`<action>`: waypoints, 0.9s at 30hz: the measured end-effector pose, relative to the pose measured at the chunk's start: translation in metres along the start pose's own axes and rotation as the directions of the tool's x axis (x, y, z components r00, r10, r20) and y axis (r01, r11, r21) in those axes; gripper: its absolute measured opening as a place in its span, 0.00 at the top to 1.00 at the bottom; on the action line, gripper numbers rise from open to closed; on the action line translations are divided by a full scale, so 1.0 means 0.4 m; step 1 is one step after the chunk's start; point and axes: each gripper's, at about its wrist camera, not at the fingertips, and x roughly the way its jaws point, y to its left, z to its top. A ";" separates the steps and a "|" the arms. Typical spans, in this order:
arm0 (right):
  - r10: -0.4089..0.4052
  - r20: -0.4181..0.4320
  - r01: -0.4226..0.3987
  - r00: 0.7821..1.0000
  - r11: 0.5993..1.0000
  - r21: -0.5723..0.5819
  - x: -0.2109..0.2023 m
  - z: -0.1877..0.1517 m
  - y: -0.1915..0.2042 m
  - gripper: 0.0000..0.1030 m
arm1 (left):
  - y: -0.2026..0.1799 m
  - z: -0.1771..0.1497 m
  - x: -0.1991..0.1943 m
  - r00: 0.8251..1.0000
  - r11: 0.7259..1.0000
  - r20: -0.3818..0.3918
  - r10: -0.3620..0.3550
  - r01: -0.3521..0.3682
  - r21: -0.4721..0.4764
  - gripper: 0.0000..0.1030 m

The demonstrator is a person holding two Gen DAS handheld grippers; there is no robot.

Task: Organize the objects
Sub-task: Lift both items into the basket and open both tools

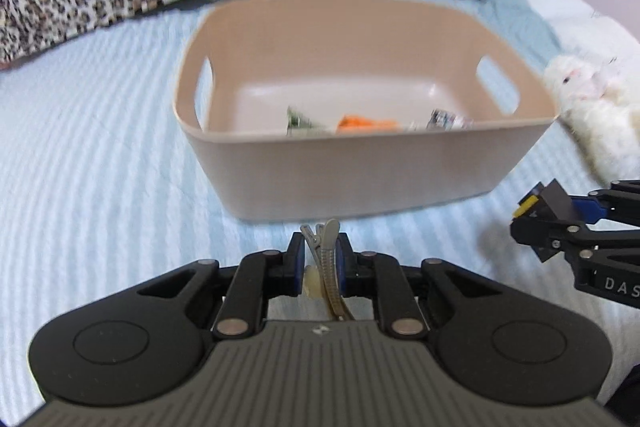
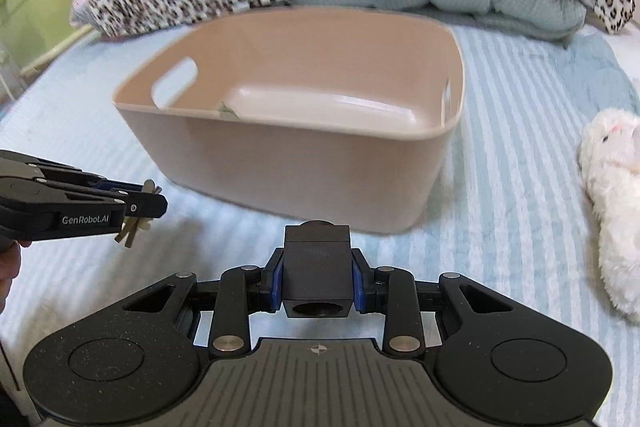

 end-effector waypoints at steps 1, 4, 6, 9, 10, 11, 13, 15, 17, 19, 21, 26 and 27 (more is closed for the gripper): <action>0.007 0.016 -0.007 1.000 1.000 -0.002 -0.017 0.007 0.002 0.71 | -0.006 0.010 -0.015 1.000 1.000 0.017 0.000 0.000 0.005 0.84; 0.029 0.075 -0.029 0.997 1.000 0.002 -0.067 0.037 0.012 0.71 | -0.023 0.038 -0.065 0.997 0.999 0.082 0.006 -0.009 0.032 0.84; 0.037 0.118 -0.038 0.992 0.999 0.006 -0.096 0.062 0.016 0.71 | -0.037 0.060 -0.094 0.992 0.999 0.126 0.013 -0.019 0.046 0.84; 0.021 0.177 -0.022 0.984 1.000 0.004 -0.125 0.106 0.024 0.71 | -0.054 0.100 -0.114 0.986 0.999 0.168 0.014 -0.022 0.046 0.84; 0.014 0.193 -0.015 0.981 1.000 0.006 -0.131 0.124 0.022 0.71 | -0.060 0.113 -0.116 0.984 0.999 0.177 0.019 -0.027 0.045 0.84; 0.006 0.205 -0.008 0.979 1.000 0.009 -0.133 0.140 0.019 0.71 | -0.067 0.126 -0.110 0.982 0.998 0.188 0.024 -0.033 0.046 0.84; -0.016 0.232 0.011 0.973 1.000 0.020 -0.135 0.171 0.009 0.71 | -0.080 0.157 -0.094 0.979 0.997 0.198 0.042 -0.054 0.056 0.84; -0.038 0.248 0.031 0.968 0.999 0.031 -0.127 0.199 -0.003 0.71 | -0.089 0.188 -0.064 0.979 0.996 0.196 0.058 -0.069 0.050 0.84; -0.064 0.257 0.054 0.964 0.998 0.045 -0.103 0.224 -0.013 0.71 | -0.092 0.211 -0.022 0.982 0.996 0.176 0.074 -0.083 0.044 0.84; -0.089 0.247 0.076 0.965 0.995 0.061 -0.063 0.249 -0.031 0.71 | -0.092 0.229 0.022 0.985 0.995 0.148 0.086 -0.091 0.030 0.84; -0.107 0.229 0.094 0.968 0.993 0.067 -0.024 0.259 -0.044 0.71 | -0.090 0.239 0.073 0.989 0.995 0.113 0.097 -0.100 0.022 0.84; -0.147 0.153 0.140 0.977 0.988 0.061 0.090 0.260 -0.058 0.71 | -0.100 0.225 0.182 0.989 0.988 0.036 0.143 -0.144 0.046 0.83; -0.149 0.138 0.141 0.979 0.988 0.062 0.108 0.256 -0.060 0.71 | -0.097 0.221 0.196 0.990 0.989 0.026 0.139 -0.140 0.038 0.83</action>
